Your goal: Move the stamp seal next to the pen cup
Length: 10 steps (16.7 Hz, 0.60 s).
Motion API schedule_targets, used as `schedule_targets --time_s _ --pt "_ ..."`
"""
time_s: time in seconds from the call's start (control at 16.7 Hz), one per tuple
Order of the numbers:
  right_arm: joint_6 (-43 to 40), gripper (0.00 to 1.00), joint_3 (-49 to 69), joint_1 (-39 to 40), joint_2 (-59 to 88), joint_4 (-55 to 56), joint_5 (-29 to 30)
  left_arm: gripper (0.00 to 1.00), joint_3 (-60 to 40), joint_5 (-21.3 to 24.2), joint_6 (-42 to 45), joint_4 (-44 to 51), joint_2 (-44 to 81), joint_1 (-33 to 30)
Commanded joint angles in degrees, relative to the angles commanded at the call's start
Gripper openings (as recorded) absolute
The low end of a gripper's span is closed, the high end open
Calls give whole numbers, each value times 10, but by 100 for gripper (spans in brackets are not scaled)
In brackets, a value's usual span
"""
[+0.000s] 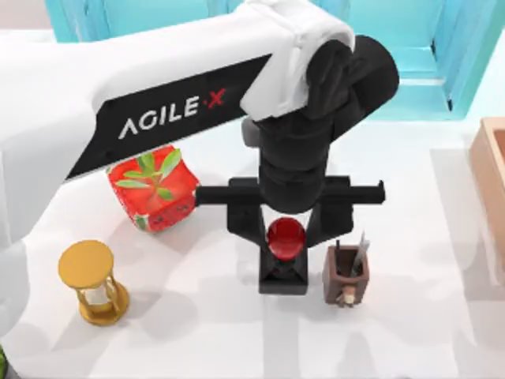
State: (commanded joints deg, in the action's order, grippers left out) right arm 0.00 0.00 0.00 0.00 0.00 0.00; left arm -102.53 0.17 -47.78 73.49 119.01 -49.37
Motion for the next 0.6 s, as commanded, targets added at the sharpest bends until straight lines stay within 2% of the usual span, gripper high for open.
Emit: schedule_targets --time_s 0.24,0.6 --pt "0 100 0 0 0 0 0 98 0 0 0 0 0 0" --pt "0 100 0 0 0 0 0 100 0 0 0 0 0 0"
